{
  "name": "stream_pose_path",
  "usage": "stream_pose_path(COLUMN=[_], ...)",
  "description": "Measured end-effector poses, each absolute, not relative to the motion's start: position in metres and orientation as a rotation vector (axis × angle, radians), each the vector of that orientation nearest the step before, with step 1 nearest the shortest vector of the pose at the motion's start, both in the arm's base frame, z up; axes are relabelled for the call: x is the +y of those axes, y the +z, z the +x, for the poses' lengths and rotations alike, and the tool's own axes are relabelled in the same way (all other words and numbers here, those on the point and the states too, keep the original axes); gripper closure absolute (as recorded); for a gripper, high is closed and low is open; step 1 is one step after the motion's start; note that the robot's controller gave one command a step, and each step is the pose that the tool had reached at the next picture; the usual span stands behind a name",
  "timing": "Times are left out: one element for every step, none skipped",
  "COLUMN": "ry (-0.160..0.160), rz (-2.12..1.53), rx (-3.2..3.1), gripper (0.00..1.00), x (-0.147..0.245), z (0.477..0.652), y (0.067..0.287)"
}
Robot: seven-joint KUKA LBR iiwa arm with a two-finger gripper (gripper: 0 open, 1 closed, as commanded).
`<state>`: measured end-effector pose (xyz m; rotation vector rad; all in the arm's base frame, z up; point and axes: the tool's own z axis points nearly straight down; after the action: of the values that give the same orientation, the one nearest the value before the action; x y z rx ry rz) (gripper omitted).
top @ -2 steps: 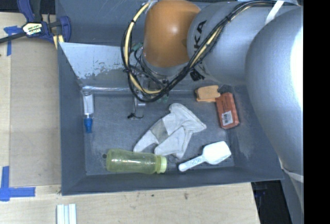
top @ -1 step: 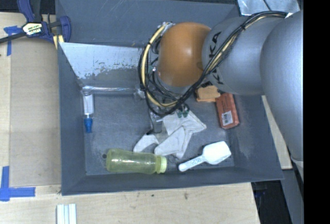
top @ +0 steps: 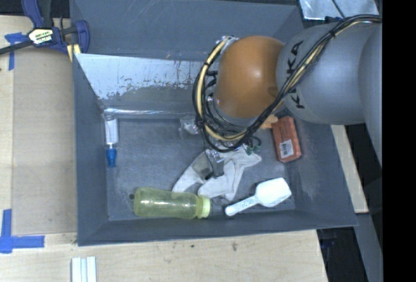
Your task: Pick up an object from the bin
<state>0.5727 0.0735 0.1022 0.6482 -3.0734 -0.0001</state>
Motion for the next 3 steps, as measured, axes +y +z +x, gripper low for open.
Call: stream_pose_path(ry=[0.001,0.001,0.005], rz=[1.135,0.963,1.405], rx=[-2.933,-2.993,-2.815], gripper=[0.0,0.0,1.0], x=[0.05,0.04,0.048], z=[0.565,0.555,0.557], y=[0.106,0.07,0.073])
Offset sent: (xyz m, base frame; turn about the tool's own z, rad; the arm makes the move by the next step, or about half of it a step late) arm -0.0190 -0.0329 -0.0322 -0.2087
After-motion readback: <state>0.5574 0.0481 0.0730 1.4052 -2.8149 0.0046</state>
